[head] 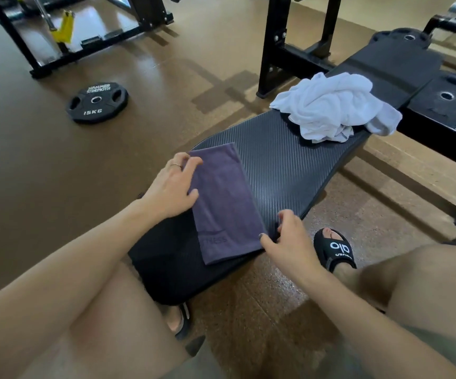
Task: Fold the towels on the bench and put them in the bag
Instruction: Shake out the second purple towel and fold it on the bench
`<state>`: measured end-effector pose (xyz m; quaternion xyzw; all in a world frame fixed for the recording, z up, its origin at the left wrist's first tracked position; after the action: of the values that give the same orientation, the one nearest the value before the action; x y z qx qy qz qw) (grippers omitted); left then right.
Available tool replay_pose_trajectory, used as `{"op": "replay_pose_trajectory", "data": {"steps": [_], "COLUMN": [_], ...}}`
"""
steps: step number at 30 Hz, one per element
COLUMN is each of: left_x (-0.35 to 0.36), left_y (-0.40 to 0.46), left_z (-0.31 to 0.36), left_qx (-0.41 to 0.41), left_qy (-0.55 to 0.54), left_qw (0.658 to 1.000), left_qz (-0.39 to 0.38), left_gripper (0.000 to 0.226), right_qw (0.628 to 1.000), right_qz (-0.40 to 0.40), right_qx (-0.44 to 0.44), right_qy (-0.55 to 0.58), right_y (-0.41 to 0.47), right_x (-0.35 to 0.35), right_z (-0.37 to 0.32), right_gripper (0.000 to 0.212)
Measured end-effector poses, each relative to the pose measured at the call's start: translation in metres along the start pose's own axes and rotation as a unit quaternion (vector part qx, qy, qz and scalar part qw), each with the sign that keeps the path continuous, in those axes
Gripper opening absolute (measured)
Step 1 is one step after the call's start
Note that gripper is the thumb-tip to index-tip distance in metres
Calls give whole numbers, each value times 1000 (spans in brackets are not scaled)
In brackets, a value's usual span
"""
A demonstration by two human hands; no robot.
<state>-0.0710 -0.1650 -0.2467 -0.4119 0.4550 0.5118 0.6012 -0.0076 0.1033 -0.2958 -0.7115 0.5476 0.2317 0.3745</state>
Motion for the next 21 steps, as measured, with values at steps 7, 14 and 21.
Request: {"op": "replay_pose_trajectory", "data": {"steps": [7,14,21], "left_x": [31,54,55], "left_y": [-78,-110,-128], "left_z": [54,35,41], "left_qx": [161,111,132], "left_qy": [168,180,146], "left_qw": [966,958,975], "left_qz": [-114,-194,-105], "left_gripper": [50,79,77], "right_qw": [834,818,849], "right_qz": [-57,-113,-125], "right_qx": [-445,-425,-424], "right_qy": [-321,-371,-289], "right_y": [-18,8,21], "right_x": [27,28,22], "right_z": [-41,-8,-8], "right_gripper": [74,92,82]}}
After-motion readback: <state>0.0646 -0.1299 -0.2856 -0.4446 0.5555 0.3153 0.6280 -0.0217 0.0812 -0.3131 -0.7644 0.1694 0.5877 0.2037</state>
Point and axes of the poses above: each hand's wrist, its own y-axis towards the middle knuckle, its own x-axis out of the palm, z = x × y, the point moved 6 cm from there along y, towards the middle knuckle, and after that the axes turned 1 degree about -y, right-handed, at the moved point
